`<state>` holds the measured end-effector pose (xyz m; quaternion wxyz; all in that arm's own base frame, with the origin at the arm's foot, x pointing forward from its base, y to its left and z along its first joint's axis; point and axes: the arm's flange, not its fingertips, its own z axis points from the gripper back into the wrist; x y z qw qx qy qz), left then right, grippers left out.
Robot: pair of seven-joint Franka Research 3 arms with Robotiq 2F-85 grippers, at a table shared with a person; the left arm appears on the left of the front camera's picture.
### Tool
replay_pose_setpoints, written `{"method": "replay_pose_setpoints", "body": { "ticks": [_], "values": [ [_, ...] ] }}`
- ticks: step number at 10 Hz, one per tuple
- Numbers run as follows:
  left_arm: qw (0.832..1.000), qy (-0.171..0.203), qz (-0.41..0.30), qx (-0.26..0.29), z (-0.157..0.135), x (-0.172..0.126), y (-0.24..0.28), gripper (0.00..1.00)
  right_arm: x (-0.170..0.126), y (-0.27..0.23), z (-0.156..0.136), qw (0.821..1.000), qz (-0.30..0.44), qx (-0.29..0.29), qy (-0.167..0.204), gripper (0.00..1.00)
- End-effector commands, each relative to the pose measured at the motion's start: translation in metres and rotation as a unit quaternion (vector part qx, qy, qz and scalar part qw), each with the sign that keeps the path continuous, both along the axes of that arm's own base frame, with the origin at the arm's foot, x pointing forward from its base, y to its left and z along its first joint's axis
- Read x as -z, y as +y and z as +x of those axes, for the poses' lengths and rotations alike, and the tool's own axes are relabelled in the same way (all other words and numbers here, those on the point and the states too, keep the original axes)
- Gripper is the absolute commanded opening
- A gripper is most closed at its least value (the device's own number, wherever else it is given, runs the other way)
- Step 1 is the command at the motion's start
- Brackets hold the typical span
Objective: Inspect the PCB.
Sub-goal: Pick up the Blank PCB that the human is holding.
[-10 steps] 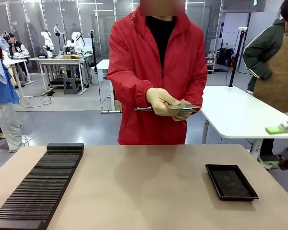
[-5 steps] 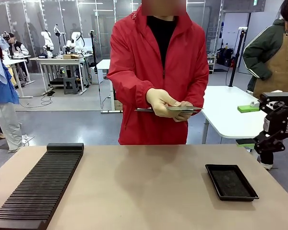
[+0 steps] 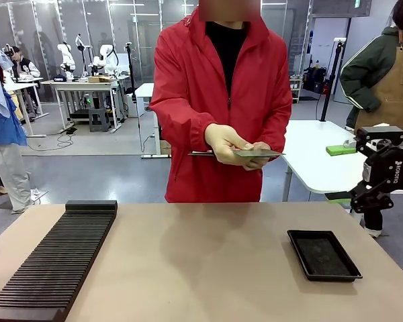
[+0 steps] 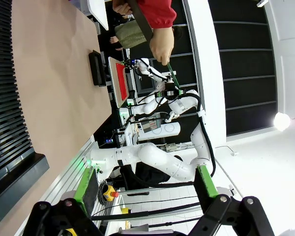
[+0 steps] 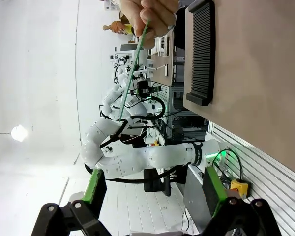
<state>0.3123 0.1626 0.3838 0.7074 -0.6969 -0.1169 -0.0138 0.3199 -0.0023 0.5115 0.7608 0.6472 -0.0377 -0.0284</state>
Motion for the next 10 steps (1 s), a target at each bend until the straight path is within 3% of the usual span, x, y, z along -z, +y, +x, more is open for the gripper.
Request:
{"method": "replay_pose_setpoints", "body": {
  "ticks": [1, 3, 5, 10],
  "values": [
    [1.0, 0.0, 0.001, -0.001, -0.001, 0.0, 0.001, 1.0, 0.0, 0.0, -0.001, 1.0, 0.001, -0.001, 0.001, 1.0],
    [1.0, 0.0, 0.001, -0.001, -0.001, 0.0, 0.001, 1.0, 0.0, 0.0, 0.0, 1.0, 0.0, 0.001, 0.0, 1.0],
    [1.0, 0.0, 0.001, -0.001, -0.001, 0.0, 0.001, 1.0, -0.007, 0.007, 0.007, 0.994, 0.054, -0.036, 0.085, 1.0],
    [1.0, 0.0, 0.001, -0.001, -0.001, 0.0, 0.001, 1.0, -0.023, 0.055, 0.06, 0.984, 0.05, -0.031, 0.165, 1.0]
  ]
}}
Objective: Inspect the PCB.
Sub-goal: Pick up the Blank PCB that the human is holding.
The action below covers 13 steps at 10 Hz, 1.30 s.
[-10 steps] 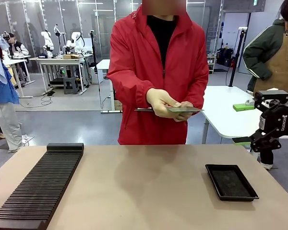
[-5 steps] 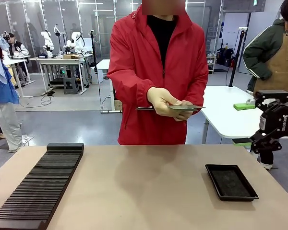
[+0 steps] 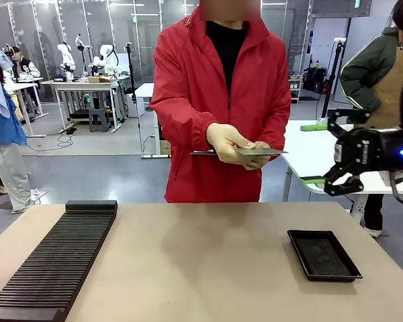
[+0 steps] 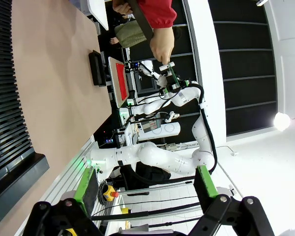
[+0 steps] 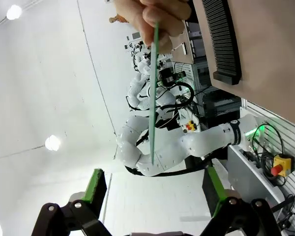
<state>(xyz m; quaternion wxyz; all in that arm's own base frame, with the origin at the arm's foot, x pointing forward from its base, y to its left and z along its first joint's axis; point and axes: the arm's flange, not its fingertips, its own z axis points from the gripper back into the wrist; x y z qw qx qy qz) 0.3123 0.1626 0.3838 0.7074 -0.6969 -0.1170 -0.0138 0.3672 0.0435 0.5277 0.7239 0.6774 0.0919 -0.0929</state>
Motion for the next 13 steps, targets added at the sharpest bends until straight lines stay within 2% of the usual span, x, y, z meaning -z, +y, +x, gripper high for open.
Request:
{"method": "replay_pose_setpoints", "body": {
  "ticks": [1, 4, 9, 10, 11, 12, 13],
  "values": [
    [1.0, 0.0, 0.001, -0.001, -0.001, 0.0, 0.001, 1.0, -0.008, 0.015, 0.02, 0.999, -0.007, 0.004, 0.046, 1.0],
    [1.0, 0.0, 0.001, -0.001, -0.001, 0.0, 0.001, 1.0, -0.001, 0.032, 0.027, 0.998, -0.004, 0.003, 0.069, 1.0],
    [1.0, 0.0, 0.001, -0.001, -0.001, 0.0, 0.001, 1.0, 0.009, 0.057, 0.02, 0.998, 0.026, -0.001, 0.065, 1.0],
    [1.0, 0.0, 0.001, -0.001, -0.001, 0.0, 0.001, 1.0, 0.01, 0.06, 0.019, 0.998, 0.021, -0.008, 0.065, 0.93],
    [1.0, 0.0, 0.001, -0.001, -0.001, 0.0, 0.001, 1.0, 0.011, 0.06, 0.017, 0.998, 0.019, -0.011, 0.065, 0.76],
    [1.0, 0.0, 0.001, -0.001, -0.001, 0.0, 0.001, 1.0, 0.011, 0.059, 0.017, 0.998, 0.019, -0.011, 0.066, 0.33],
    [1.0, 0.0, 0.001, -0.001, -0.001, 0.0, 0.001, 1.0, 0.011, 0.058, 0.016, 0.998, 0.02, -0.01, 0.065, 0.17]
  ]
}}
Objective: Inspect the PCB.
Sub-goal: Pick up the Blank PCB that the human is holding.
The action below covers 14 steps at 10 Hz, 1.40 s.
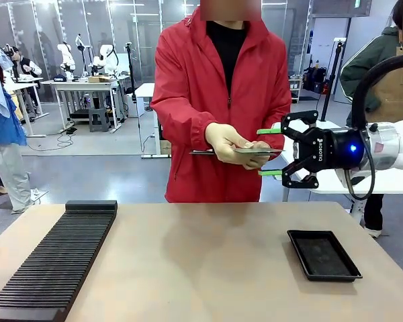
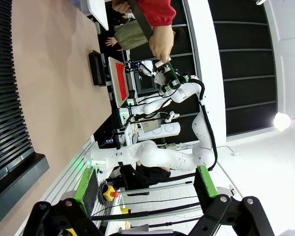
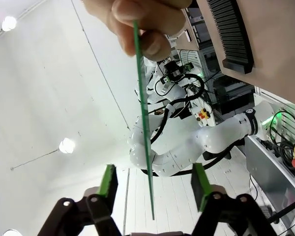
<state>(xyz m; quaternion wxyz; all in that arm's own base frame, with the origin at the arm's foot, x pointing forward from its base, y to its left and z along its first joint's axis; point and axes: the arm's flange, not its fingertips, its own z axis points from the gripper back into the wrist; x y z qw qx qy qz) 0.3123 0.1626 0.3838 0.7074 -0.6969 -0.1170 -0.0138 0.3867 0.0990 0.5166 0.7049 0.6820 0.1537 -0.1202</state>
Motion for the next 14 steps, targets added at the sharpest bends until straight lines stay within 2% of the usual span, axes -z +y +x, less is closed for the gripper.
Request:
{"method": "replay_pose_setpoints", "body": {
  "ticks": [1, 11, 13, 14],
  "values": [
    [1.0, 0.0, 0.001, -0.001, -0.0009, 0.0, 0.0008, 1.0, 0.0002, 0.0032, -0.0049, 1.0, 0.0, 0.009, 0.0, 0.0],
    [1.0, 0.0, 0.001, -0.001, -0.0009, 0.0, 0.0008, 1.0, -0.0017, 0.0014, -0.0003, 1.0, 0.009, 0.011, 0.0, 0.0],
    [1.0, 0.0, 0.001, -0.001, -0.0009, 0.0, 0.0008, 1.0, 0.0028, 0.0038, 0.0012, 1.0, 0.011, 0.006, 0.013, 0.0],
    [1.0, 0.0, 0.001, -0.001, -0.0009, 0.0, 0.0008, 1.0, -0.0014, -0.0015, 0.0001, 1.0, 0.001, 0.002, -0.001, 0.0]
  ]
}}
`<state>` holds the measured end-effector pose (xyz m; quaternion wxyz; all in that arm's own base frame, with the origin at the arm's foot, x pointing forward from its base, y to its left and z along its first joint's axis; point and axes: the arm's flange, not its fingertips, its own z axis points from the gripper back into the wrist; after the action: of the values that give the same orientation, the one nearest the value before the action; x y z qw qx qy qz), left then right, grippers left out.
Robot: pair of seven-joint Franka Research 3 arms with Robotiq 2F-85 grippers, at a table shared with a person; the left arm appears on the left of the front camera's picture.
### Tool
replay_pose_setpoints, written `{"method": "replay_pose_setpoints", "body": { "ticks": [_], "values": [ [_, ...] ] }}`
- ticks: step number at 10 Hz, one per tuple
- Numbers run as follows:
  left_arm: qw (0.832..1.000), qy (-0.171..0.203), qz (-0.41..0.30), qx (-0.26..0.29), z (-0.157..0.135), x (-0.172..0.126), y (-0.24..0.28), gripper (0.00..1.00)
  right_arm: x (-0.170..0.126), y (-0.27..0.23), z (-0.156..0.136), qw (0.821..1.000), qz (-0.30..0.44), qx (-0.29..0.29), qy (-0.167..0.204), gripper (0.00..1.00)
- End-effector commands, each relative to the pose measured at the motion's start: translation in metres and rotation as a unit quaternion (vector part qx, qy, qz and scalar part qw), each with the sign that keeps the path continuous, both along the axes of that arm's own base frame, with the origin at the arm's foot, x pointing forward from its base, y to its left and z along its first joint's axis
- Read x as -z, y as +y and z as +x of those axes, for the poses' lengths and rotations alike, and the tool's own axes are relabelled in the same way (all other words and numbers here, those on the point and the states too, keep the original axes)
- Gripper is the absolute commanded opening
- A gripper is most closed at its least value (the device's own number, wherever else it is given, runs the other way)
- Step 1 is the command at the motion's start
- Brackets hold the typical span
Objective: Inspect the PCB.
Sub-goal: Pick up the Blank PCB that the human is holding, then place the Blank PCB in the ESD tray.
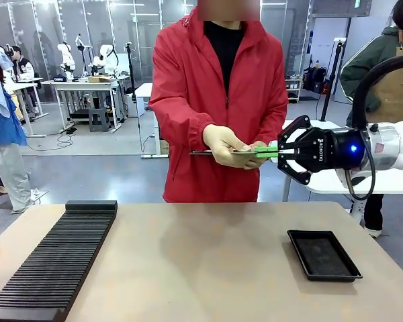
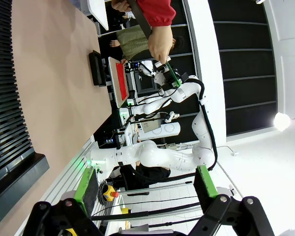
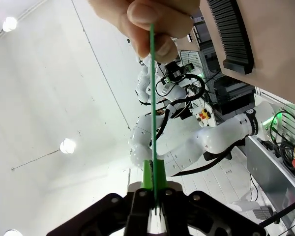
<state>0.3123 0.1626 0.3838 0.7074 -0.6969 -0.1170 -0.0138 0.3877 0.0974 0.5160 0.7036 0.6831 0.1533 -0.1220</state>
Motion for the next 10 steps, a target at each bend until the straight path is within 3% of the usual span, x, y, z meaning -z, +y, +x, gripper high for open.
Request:
{"method": "replay_pose_setpoints", "body": {
  "ticks": [1, 10],
  "values": [
    [1.0, 0.0, 0.001, -0.001, -0.0009, 0.0, 0.0008, 1.0, -0.0019, 0.0001, -0.0009, 1.0, 0.0, 0.0, -0.002, 0.0],
    [1.0, 0.0, 0.001, -0.001, -0.0009, 0.0, 0.0008, 1.0, -0.0019, 0.0001, -0.0009, 1.0, 0.0, 0.0, -0.002, 0.0]
  ]
}}
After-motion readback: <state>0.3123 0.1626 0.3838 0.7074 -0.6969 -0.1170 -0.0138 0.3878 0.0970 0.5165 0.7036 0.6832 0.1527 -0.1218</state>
